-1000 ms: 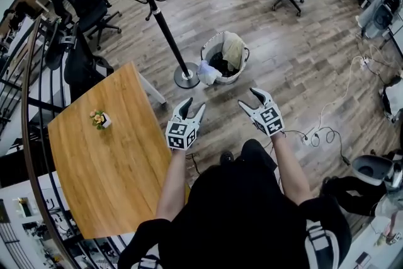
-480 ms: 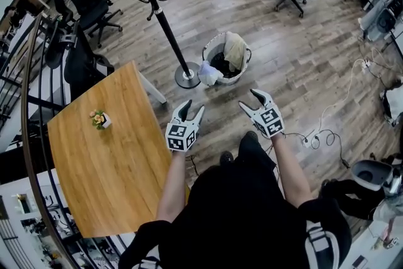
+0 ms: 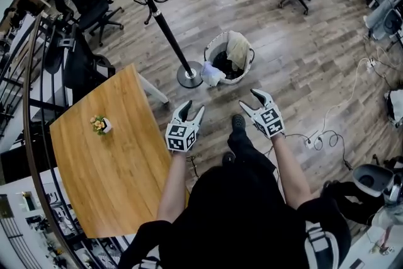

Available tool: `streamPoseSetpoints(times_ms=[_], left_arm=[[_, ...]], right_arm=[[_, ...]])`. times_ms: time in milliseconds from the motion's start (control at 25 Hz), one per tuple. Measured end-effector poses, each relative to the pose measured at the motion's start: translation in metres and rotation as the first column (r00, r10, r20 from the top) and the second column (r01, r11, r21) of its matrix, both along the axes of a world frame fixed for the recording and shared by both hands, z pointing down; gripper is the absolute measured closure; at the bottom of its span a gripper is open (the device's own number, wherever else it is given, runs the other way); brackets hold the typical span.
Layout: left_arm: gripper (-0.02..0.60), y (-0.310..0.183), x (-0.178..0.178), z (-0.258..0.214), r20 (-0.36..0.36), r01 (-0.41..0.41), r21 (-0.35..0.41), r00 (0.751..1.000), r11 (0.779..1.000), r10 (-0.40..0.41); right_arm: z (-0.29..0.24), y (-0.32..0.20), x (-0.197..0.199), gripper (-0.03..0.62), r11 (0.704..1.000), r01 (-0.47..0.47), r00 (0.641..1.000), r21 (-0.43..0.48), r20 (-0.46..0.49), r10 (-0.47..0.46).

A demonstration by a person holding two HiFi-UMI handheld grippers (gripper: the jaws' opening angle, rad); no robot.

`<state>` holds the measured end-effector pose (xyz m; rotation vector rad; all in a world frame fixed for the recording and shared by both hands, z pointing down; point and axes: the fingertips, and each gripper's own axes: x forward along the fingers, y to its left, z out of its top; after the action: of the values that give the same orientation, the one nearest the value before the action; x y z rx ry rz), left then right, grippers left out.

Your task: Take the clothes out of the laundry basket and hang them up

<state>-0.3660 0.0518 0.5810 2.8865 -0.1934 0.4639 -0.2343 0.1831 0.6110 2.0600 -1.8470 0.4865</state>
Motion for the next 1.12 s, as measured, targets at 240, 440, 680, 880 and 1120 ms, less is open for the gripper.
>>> streamPoseSetpoints(times_ms=[240, 440, 680, 880, 1120], left_arm=[[0.371, -0.019, 0.028, 0.014, 0.037, 0.017, -0.029, 0.999, 0.999, -0.016], [0.371, -0.029, 0.067, 0.015, 0.036, 0.017, -0.017, 0.999, 1.000, -0.016], [0.371, -0.047, 0.101, 0.030, 0.075, 0.026, -0.047, 0.997, 0.999, -0.022], [0.371, -0.066, 0.119, 0.043, 0.104, 0.060, -0.063, 0.993, 0.996, -0.053], [0.371, -0.083, 0.135, 0.058, 0.147, 0.096, -0.075, 0.985, 0.993, -0.084]], right_arm=[[0.011, -0.017, 0.030, 0.324, 1.000, 0.003, 1.000, -0.012, 0.028, -0.003], [0.022, -0.025, 0.072, 0.326, 0.999, -0.037, 0.997, -0.025, 0.062, 0.038], [0.043, -0.038, 0.105, 0.329, 0.998, -0.029, 0.994, -0.061, 0.108, 0.035], [0.061, -0.057, 0.125, 0.329, 0.996, 0.003, 0.990, -0.087, 0.141, 0.010], [0.072, -0.084, 0.149, 0.329, 0.992, 0.060, 0.988, -0.108, 0.152, -0.043]])
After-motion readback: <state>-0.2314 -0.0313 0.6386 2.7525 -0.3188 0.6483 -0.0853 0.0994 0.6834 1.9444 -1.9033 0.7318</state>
